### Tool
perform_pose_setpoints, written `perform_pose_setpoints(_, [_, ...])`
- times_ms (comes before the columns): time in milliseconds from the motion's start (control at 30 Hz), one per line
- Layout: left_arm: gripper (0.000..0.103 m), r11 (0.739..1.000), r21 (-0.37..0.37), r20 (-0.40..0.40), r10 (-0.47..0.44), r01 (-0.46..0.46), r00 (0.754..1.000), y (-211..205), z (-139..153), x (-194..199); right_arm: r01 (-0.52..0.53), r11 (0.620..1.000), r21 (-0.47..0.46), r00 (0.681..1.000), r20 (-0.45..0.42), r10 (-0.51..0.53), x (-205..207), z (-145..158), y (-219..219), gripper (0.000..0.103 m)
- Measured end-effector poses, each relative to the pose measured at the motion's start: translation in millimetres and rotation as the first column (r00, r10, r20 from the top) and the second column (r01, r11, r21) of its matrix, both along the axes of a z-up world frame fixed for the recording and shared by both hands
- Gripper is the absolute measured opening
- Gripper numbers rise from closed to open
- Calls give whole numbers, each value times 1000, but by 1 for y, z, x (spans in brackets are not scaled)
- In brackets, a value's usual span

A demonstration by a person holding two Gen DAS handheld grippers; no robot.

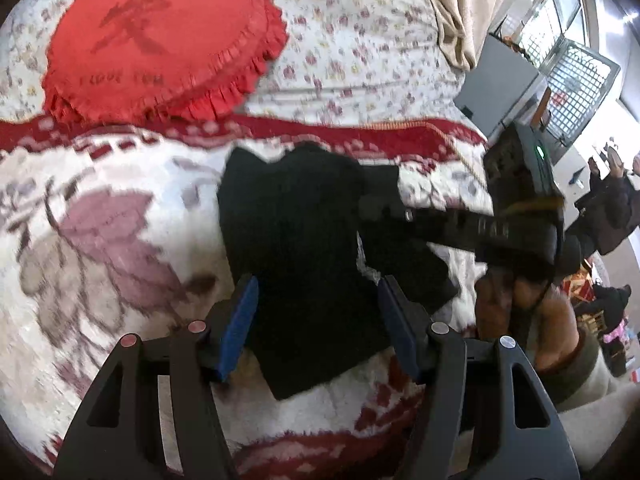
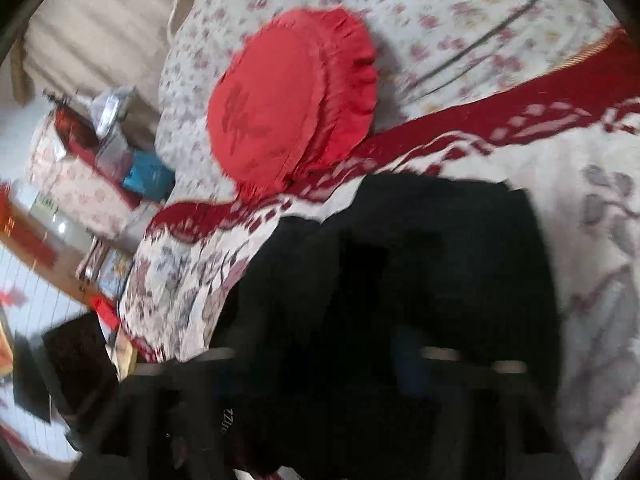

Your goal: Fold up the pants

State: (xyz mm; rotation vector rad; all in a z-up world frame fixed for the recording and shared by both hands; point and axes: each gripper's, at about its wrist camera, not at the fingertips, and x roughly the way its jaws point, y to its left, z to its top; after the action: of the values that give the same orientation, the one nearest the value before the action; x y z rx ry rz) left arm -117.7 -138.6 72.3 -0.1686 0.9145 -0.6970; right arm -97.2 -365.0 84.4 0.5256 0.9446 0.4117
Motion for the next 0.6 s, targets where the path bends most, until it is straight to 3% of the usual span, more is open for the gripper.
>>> perform_pose_setpoints(33, [62, 1000, -18, 20, 14, -14, 1000, 2, 8, 4, -2, 1000, -11, 1000, 24, 3, -2, 7, 1, 21])
perform_pose_setpoints(167, [62, 995, -88, 37, 56, -52, 998, 2, 25, 28, 26, 999, -44, 996, 90, -22, -13, 33, -11, 17])
perform_pose_setpoints(367, [63, 999, 1, -20, 44, -44, 999, -39, 9, 63, 120, 983, -139, 987, 124, -103, -26, 49, -46, 17])
perform_pose_setpoints(467, [63, 996, 86, -52, 42, -38, 998, -62, -15, 71, 139, 970, -201, 990, 65, -129, -18, 27, -56, 17])
perform_pose_setpoints(533, [64, 995, 97, -92, 41, -32, 995, -67, -29, 73, 119, 948, -295, 990, -38, -136, -10, 5, -56, 18])
perform_pose_setpoints(600, [64, 996, 86, -91, 43, -35, 995, -65, -31, 70, 138, 948, -286, 987, -40, -156, -15, 2, -63, 25])
